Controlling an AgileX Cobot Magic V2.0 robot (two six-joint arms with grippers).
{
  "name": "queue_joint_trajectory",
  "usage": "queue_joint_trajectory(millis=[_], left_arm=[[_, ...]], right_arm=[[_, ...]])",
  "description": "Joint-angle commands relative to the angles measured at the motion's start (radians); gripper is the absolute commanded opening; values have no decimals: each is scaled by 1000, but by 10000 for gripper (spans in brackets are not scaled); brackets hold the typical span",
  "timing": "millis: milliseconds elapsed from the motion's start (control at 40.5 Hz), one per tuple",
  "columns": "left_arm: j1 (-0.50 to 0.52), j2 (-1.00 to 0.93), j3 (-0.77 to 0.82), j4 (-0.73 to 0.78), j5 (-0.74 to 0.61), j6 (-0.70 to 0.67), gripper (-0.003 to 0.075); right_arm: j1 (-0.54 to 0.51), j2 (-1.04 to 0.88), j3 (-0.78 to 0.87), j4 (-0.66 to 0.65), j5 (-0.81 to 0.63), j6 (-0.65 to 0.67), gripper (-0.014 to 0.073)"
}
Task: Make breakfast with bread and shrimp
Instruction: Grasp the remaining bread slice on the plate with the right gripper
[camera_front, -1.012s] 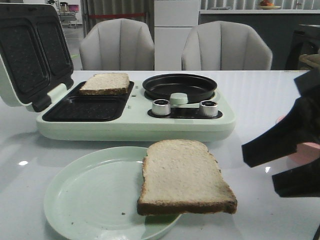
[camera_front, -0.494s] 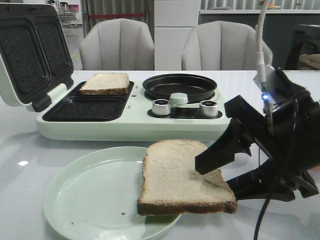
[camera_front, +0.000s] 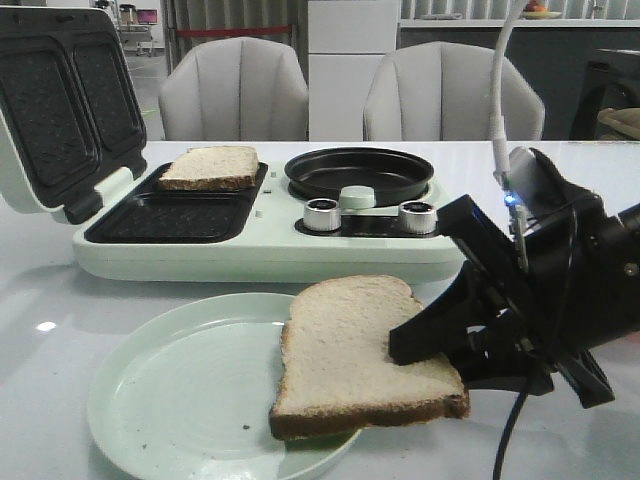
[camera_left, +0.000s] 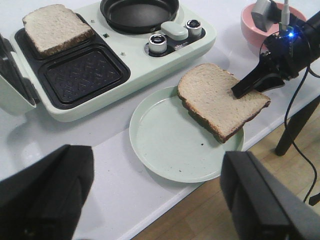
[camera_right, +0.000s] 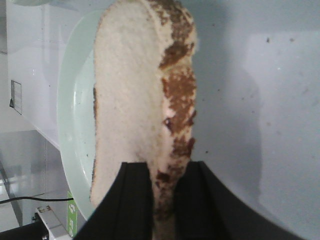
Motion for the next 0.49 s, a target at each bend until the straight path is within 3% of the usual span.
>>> queue_joint_trajectory(millis=[0, 247, 469], left_arm=[[-4, 5, -28, 14, -68, -4, 571], [-4, 5, -28, 14, -68, -4, 571], [-4, 5, -28, 14, -68, -4, 571]], right_arm=[[1, -36, -18, 13, 66, -21, 127], [1, -67, -18, 2, 87, -21, 67], [1, -257, -19, -5, 87, -6, 57]])
